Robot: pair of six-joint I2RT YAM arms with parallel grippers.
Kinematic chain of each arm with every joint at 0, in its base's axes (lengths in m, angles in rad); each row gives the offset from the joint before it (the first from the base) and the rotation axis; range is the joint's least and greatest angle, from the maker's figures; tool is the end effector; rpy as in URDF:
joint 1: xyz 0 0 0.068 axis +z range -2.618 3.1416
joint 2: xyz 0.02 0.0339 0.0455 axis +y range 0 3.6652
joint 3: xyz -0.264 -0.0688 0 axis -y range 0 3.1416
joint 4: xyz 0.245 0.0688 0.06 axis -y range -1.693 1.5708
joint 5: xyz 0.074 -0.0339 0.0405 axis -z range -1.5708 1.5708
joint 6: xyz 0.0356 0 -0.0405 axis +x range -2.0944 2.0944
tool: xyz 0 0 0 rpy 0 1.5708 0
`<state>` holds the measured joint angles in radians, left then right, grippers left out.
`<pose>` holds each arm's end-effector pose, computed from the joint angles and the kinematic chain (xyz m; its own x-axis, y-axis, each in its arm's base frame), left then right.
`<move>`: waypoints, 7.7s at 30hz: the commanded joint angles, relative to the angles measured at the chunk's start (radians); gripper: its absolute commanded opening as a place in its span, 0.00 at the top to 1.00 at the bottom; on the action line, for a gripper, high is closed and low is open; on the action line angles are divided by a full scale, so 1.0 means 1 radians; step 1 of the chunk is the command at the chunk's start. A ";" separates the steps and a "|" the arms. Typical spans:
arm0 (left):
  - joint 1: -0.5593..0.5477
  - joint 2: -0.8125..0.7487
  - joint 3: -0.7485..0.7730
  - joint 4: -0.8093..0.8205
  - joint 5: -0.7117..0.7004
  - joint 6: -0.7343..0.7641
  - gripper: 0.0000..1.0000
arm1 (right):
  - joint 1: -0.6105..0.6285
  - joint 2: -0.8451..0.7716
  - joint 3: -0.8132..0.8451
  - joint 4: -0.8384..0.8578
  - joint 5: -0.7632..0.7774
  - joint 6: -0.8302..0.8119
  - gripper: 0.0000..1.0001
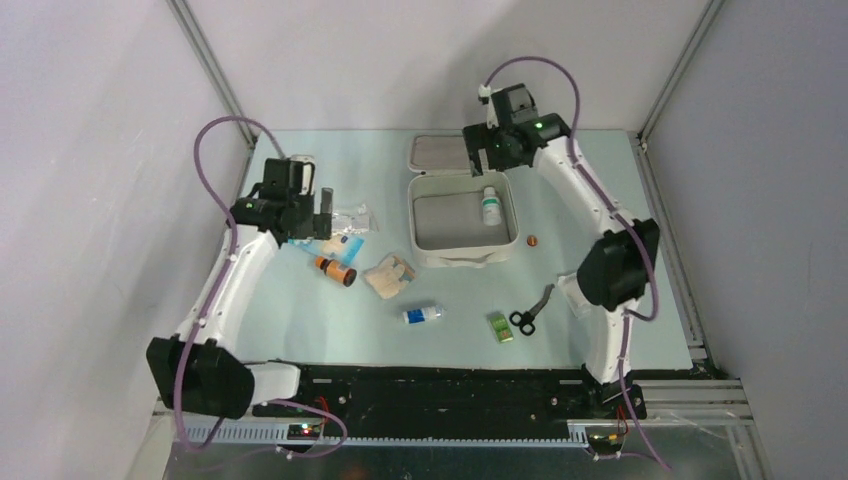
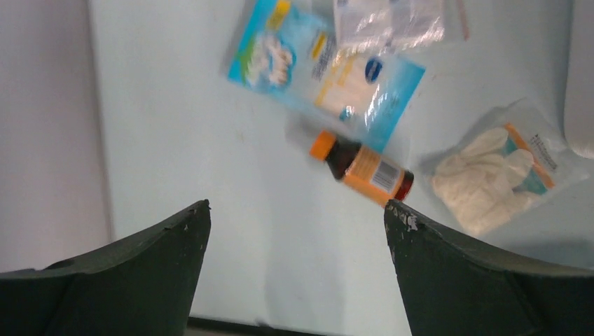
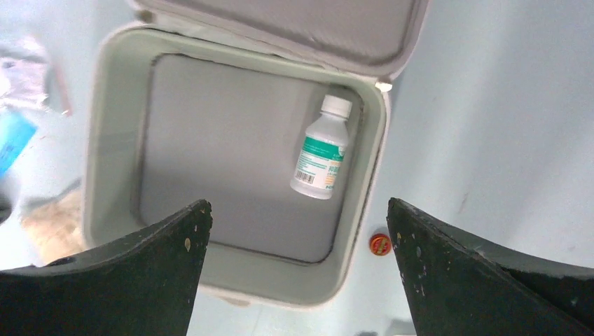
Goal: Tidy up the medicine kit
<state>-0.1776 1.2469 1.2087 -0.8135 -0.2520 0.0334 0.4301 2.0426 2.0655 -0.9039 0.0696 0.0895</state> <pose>0.2521 -0.0362 0.3328 -0.7398 0.1656 -0.6521 0.0342 0.9772 0.2095 0.4130 0.1867 0.3298 -0.7319 -0.2377 -0.6386 -0.3116 0.9502 0.0035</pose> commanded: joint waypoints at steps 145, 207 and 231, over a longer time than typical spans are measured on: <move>0.155 0.140 0.130 0.011 0.371 -0.274 0.10 | 0.102 0.303 0.003 0.023 0.302 0.366 0.57; 0.116 0.172 0.205 0.023 0.339 -0.266 0.10 | 0.076 0.339 0.084 0.026 0.210 0.325 0.58; 0.116 0.219 0.175 0.022 0.296 -0.215 0.11 | 0.039 -0.091 -0.039 0.153 -0.008 -0.113 0.25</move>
<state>-0.0566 1.4364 1.3838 -0.8078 0.0849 -0.2005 0.5381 2.1136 2.1086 -0.7765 0.0628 0.1169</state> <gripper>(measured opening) 0.887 0.723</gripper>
